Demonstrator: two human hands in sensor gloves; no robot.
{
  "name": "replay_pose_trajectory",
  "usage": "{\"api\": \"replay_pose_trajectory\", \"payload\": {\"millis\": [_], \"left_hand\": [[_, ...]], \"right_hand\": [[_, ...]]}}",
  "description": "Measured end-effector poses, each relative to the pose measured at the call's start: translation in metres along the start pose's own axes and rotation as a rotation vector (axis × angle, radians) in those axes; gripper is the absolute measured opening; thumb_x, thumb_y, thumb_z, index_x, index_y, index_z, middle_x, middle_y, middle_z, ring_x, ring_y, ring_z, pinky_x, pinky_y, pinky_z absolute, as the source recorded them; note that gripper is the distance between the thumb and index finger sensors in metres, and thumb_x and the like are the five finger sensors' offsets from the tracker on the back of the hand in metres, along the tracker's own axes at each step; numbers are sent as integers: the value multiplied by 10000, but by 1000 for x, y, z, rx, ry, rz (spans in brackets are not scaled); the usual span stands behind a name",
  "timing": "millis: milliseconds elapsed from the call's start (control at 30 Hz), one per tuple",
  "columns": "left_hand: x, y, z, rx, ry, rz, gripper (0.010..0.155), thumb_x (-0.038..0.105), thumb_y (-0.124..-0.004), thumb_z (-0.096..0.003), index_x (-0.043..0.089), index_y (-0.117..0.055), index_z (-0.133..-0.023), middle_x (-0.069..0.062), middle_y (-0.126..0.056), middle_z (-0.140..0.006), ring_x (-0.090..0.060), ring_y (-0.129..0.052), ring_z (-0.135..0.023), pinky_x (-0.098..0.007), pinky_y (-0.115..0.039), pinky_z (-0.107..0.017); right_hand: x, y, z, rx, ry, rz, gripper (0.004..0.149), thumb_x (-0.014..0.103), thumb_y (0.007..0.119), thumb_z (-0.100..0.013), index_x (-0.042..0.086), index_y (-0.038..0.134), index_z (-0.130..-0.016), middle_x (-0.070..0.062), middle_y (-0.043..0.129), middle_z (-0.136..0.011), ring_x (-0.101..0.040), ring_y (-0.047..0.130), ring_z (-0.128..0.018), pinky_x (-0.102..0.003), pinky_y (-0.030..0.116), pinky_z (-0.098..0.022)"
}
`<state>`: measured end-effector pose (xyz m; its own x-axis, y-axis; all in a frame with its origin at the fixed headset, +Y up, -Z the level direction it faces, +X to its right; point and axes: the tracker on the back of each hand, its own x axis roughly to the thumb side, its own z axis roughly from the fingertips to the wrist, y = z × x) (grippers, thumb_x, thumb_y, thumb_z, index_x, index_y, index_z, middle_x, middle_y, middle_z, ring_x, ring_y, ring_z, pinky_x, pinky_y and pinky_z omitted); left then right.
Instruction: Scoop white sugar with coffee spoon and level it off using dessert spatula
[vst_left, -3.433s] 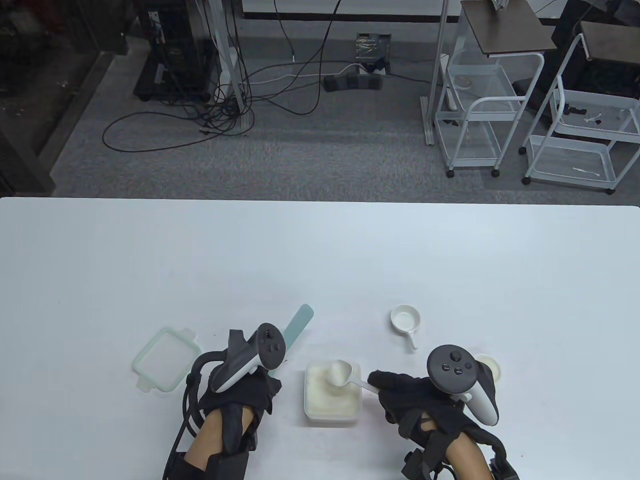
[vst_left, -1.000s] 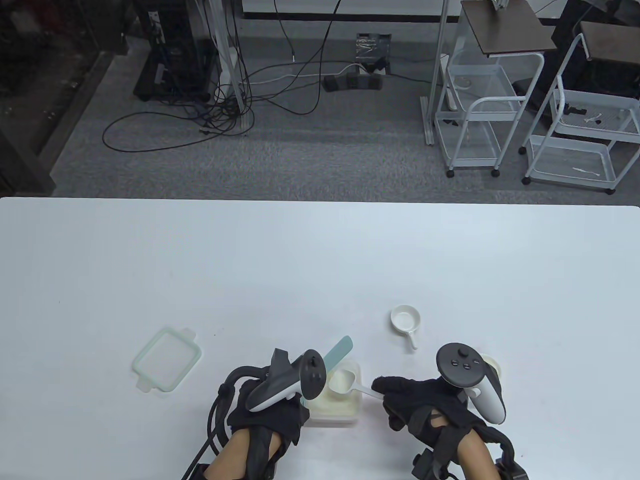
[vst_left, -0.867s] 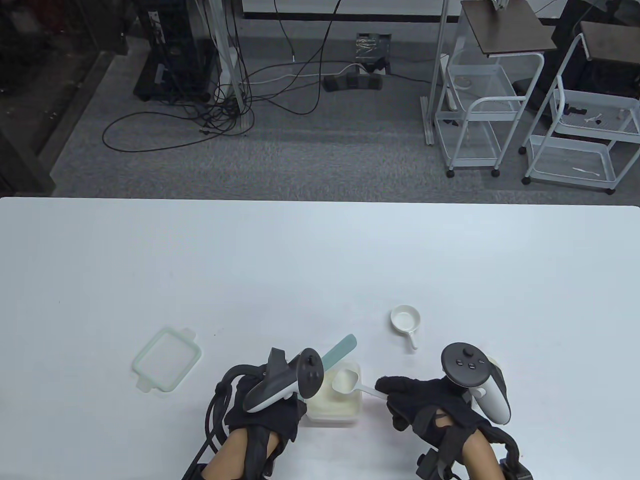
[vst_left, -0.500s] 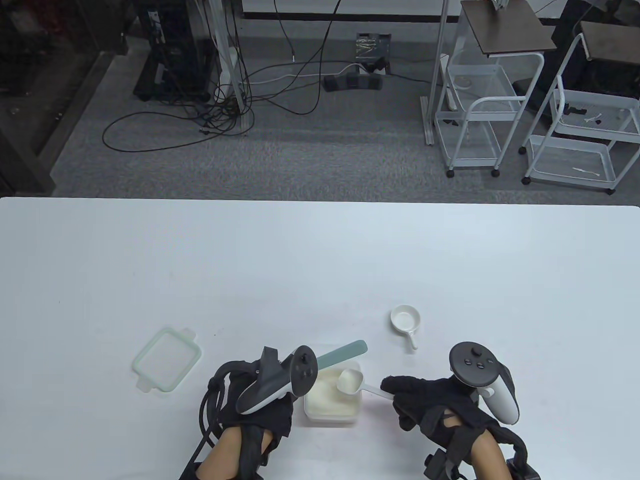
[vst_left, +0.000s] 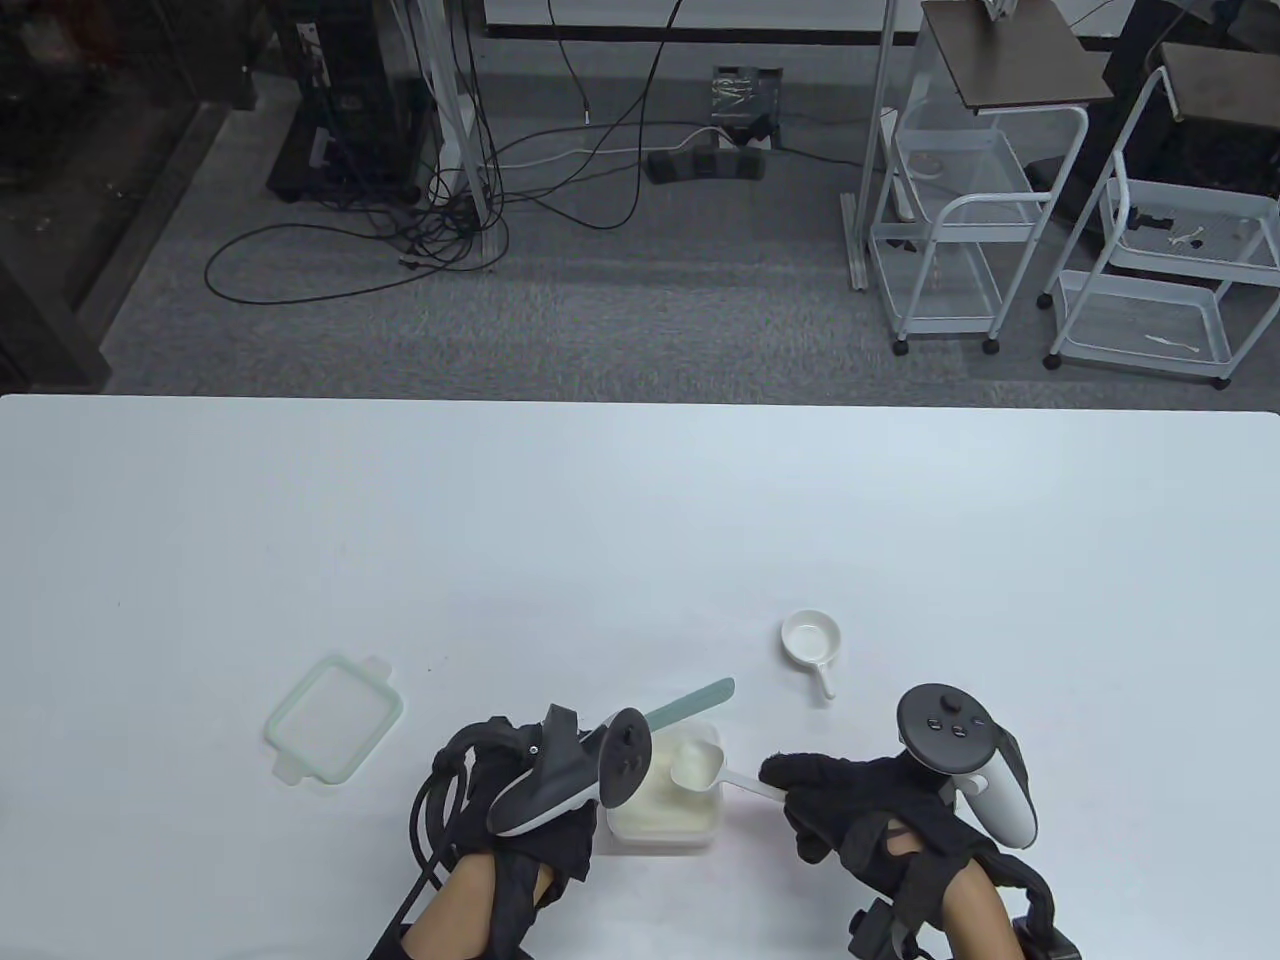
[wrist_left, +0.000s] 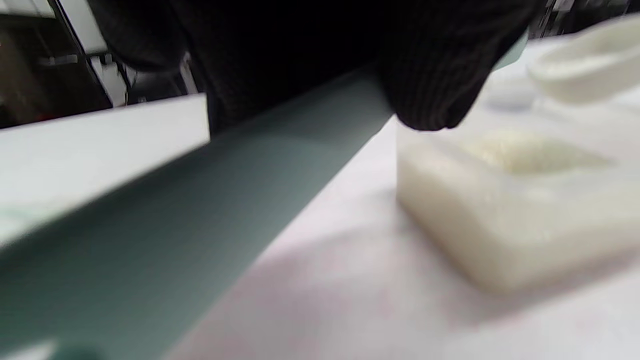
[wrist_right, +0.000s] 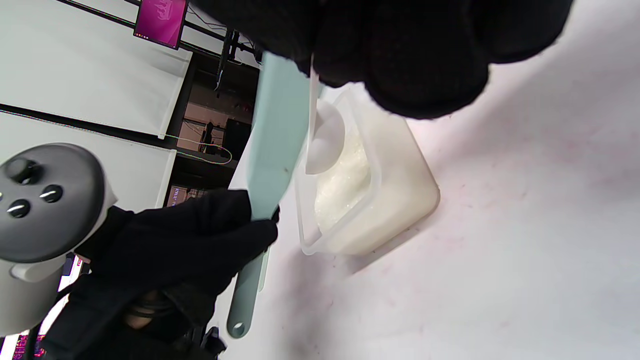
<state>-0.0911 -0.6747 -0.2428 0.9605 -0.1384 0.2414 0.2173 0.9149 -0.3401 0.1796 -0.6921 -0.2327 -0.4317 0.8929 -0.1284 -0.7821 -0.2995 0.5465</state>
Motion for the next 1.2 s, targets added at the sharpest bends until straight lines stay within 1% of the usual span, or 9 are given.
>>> {"api": "replay_pose_trajectory", "payload": {"millis": [33, 133, 333, 500, 600, 700, 867, 1133, 1200], "left_hand": [[-1, -2, -2, -27, -17, -24, 509, 504, -876, -435, 285, -937, -890, 46, -1061, -736, -182, -1082, -624, -577, -732, -682], [-2, 1, -1, 57, 0, -3, 507, 501, -886, -434, 278, -953, -884, 43, -1059, -737, -193, -1076, -635, -586, -726, -682], [-12, 3, -1, 85, 21, 89, 523, 503, -877, -442, 247, -946, -892, 47, -1061, -736, -191, -1078, -635, -586, -728, -680], [-27, 2, -5, 104, 102, 110, 532, 503, -873, -444, 225, -947, -892, 43, -1069, -723, -189, -1088, -615, -582, -735, -674], [-36, -4, -12, 97, 159, 72, 534, 506, -870, -447, 214, -953, -887, 41, -1075, -712, -185, -1092, -605, -580, -738, -672], [-44, -12, -21, 81, 210, 39, 534, 509, -872, -447, 212, -956, -883, 37, -1076, -711, -184, -1094, -603, -579, -741, -670], [-49, -30, -35, 4, 261, -28, 529, 520, -871, -449, 218, -958, -874, 58, -1079, -710, -171, -1104, -597, -565, -753, -667], [-50, -43, -43, -75, 285, -62, 528, 573, -852, -438, 231, -966, -824, 72, -1080, -668, -167, -1104, -570, -568, -748, -666], [-49, -46, -45, -88, 288, -75, 528, 576, -848, -440, 235, -961, -826, 72, -1077, -670, -170, -1101, -572, -569, -746, -666]], "right_hand": [[0, 0, 0, 1, 0, 2, 471, 144, 703, -496, -39, 705, -930, -222, 841, -622, -351, 903, -477, -652, 695, -524], [0, 1, 0, 4, 1, 4, 471, 145, 702, -497, -39, 704, -930, -222, 841, -622, -350, 903, -476, -653, 694, -524], [0, 1, 0, 0, -9, -3, 471, 145, 702, -497, -37, 703, -932, -220, 840, -624, -350, 903, -477, -652, 694, -525], [0, 1, -1, -3, -11, -7, 472, 147, 700, -498, -35, 701, -933, -219, 839, -626, -349, 902, -479, -652, 694, -525], [0, 1, -1, -6, -11, -1, 471, 148, 701, -497, -33, 700, -933, -218, 839, -625, -348, 902, -480, -650, 695, -526], [0, 2, -1, -3, -9, 3, 472, 148, 700, -498, -33, 700, -933, -218, 838, -626, -348, 901, -481, -651, 693, -527], [-2, 3, -2, 3, 2, 9, 472, 147, 699, -499, -35, 698, -934, -219, 837, -628, -349, 900, -483, -652, 691, -527], [-2, 5, -4, 7, 12, 23, 472, 148, 699, -499, -32, 696, -935, -218, 836, -629, -349, 899, -484, -651, 691, -528], [-2, 6, -5, 11, 14, 25, 472, 148, 698, -499, -32, 696, -936, -219, 835, -630, -349, 899, -485, -652, 690, -529]]}}
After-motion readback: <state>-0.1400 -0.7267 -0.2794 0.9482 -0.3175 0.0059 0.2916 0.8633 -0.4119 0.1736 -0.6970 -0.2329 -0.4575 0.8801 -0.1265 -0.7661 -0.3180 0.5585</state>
